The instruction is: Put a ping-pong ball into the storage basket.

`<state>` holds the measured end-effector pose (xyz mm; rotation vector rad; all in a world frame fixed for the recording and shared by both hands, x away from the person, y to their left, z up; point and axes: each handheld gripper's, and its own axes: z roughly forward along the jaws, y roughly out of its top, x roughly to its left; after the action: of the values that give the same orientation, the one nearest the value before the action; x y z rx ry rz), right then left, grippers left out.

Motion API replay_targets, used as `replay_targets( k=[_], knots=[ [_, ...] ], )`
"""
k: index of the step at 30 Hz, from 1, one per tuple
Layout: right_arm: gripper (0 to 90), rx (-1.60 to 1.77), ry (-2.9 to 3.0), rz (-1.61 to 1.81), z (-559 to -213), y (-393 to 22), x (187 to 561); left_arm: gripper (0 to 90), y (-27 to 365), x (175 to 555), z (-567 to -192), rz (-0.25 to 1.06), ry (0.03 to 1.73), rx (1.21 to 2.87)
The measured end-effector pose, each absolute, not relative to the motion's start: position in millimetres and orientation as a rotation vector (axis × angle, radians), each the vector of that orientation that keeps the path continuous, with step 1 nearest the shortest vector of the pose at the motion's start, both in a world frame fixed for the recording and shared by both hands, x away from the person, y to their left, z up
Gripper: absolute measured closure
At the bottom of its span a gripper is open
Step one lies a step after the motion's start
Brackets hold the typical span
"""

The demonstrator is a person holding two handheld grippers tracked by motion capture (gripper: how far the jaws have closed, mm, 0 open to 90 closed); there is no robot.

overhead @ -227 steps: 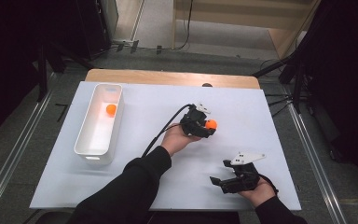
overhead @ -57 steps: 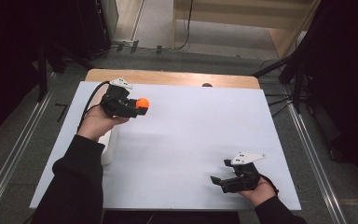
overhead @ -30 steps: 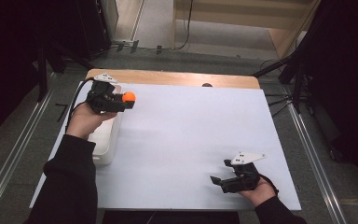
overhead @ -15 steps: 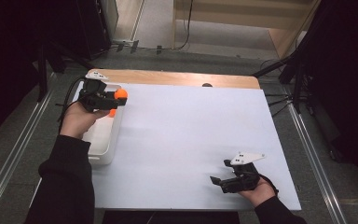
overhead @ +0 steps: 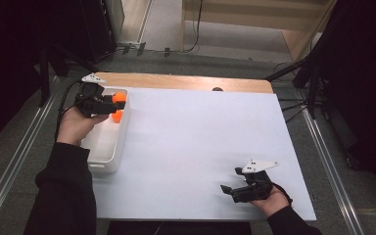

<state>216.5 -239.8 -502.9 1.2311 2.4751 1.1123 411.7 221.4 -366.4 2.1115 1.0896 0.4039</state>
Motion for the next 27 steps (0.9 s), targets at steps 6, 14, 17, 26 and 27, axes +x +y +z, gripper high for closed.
replay_targets(
  k=[6, 14, 17, 26, 27],
  knots=[
    [12.7, 1.236, 2.474, 1.113, -503, -240, 216, 50.9, 225, 413, -369, 0.408, 1.107, 2.102],
    [12.7, 1.238, 2.473, 1.117, -502, -240, 216, 51.0, 231, 412, -374, 0.417, 1.137, 2.088],
    [12.8, 1.238, 2.471, 1.120, -502, -240, 217, 50.9, 232, 412, -375, 0.419, 1.137, 2.094],
    [12.7, 1.229, 2.472, 1.124, -502, -239, 217, 50.9, 236, 412, -380, 0.432, 1.143, 2.088],
    [12.8, 1.229, 2.472, 1.123, -502, -239, 217, 50.9, 237, 412, -381, 0.430, 1.147, 2.088]
  ],
)
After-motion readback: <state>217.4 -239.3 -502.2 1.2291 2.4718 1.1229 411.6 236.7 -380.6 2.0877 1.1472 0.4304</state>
